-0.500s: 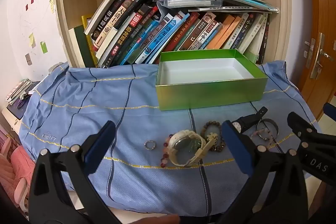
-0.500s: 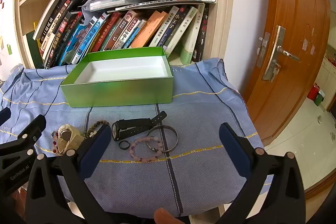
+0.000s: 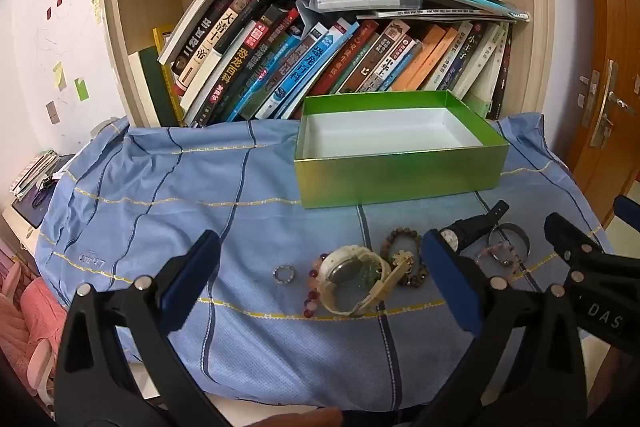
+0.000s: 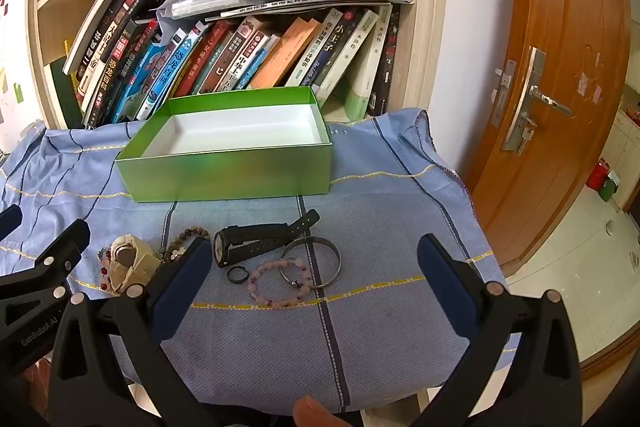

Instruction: Organize jewelry

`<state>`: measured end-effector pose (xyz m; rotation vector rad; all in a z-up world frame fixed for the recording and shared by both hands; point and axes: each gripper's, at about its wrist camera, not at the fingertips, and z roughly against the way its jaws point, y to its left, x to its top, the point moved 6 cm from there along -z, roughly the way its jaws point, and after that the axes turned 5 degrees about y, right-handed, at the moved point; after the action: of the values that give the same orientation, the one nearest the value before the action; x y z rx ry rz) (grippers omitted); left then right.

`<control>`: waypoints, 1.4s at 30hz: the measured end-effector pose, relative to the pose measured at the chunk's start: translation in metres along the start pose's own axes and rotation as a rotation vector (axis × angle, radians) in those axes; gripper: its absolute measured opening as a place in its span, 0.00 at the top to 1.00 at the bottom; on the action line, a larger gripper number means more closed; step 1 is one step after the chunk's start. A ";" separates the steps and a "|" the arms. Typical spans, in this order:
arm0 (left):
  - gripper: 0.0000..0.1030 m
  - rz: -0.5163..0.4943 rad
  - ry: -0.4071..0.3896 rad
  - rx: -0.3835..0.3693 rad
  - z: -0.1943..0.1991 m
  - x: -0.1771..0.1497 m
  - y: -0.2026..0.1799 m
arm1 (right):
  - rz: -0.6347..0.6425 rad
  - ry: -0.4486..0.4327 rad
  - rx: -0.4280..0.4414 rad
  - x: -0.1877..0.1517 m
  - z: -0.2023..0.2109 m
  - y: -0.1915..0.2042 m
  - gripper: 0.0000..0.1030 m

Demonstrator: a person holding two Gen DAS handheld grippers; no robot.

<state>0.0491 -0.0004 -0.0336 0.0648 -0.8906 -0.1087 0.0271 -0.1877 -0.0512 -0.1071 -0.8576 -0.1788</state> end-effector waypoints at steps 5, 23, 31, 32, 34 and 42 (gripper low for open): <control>0.04 0.000 0.002 0.002 -0.001 0.000 0.000 | 0.001 0.001 0.000 0.001 0.001 0.000 0.03; 0.04 0.000 0.006 0.001 -0.001 0.000 0.000 | -0.001 0.006 0.001 -0.001 -0.001 0.001 0.03; 0.04 0.000 0.008 0.001 -0.001 0.000 0.000 | 0.000 0.007 0.002 -0.001 -0.001 0.001 0.03; 0.04 -0.001 0.007 0.002 -0.001 0.000 0.000 | 0.000 0.007 0.002 0.000 0.000 0.000 0.03; 0.04 -0.001 0.005 0.002 0.000 0.000 0.000 | 0.001 0.007 0.002 -0.003 -0.002 0.003 0.03; 0.04 0.000 0.009 0.004 0.000 0.000 0.001 | 0.001 0.006 0.002 -0.001 -0.003 0.004 0.03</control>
<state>0.0493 0.0010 -0.0339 0.0694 -0.8818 -0.1065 0.0297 -0.1840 -0.0543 -0.1057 -0.8512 -0.1772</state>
